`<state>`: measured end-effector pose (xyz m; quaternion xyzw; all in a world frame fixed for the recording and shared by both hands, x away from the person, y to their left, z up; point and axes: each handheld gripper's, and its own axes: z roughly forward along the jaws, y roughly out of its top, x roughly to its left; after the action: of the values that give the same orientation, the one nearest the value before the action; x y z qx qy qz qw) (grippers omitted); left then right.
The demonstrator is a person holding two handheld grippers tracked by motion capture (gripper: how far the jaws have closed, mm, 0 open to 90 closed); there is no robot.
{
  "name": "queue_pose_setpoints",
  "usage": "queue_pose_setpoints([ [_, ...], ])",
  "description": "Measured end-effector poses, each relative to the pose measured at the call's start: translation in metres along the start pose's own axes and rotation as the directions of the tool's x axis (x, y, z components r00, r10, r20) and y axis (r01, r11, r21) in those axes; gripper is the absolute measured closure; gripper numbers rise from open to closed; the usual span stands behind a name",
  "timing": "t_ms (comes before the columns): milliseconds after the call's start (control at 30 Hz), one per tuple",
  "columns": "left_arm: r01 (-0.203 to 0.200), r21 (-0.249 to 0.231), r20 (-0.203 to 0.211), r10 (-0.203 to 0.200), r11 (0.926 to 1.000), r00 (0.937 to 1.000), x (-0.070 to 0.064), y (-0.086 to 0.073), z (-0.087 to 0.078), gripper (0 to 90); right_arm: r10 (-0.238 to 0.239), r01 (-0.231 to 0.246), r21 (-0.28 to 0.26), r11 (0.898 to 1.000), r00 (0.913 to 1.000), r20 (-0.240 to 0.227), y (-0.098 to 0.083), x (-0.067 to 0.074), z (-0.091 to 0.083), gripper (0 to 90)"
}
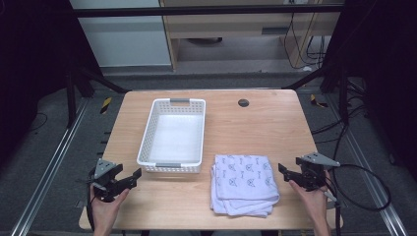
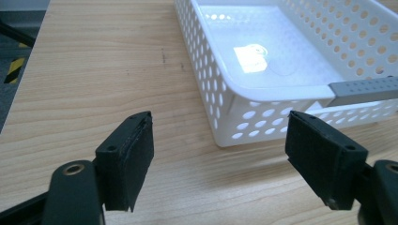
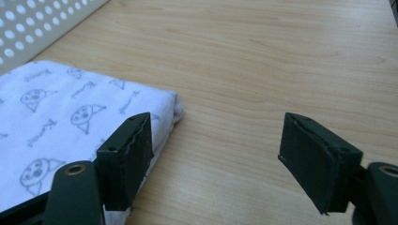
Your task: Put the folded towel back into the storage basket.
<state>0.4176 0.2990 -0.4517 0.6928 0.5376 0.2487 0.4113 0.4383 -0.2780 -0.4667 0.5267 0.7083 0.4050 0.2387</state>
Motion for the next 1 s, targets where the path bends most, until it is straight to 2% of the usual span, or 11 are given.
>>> queue_pose_setpoints([
  [567, -0.060, -0.020, 0.031, 0.060, 0.9980, 0.9977, -0.033, 0.004, -0.004, 26.2, -0.017, 0.015, -0.030, 0.999, 0.9986, -0.050, 0.003, 0.014, -0.003, 27.3],
  [733, -0.086, -0.032, 0.040, 0.088, 0.9958, 0.9954, -0.042, 0.006, -0.006, 26.3, -0.011, 0.009, -0.036, 0.999, 0.9975, -0.070, 0.007, 0.016, -0.003, 28.7],
  [867, -0.103, -0.037, 0.052, 0.104, 0.9940, 0.9932, -0.047, 0.008, -0.007, 26.4, -0.032, 0.028, -0.045, 0.999, 0.9956, -0.089, 0.013, 0.022, -0.005, 28.7],
  [933, -0.097, -0.040, 0.071, 0.100, 0.9945, 0.9925, -0.050, 0.010, -0.007, 26.4, -0.027, 0.023, -0.043, 0.999, 0.9953, -0.093, 0.014, 0.023, -0.006, 28.0],
  [1000, -0.099, -0.042, 0.072, 0.101, 0.9942, 0.9922, -0.052, 0.011, -0.007, 26.4, -0.030, 0.025, -0.045, 0.999, 0.9948, -0.097, 0.016, 0.025, -0.007, 27.6],
])
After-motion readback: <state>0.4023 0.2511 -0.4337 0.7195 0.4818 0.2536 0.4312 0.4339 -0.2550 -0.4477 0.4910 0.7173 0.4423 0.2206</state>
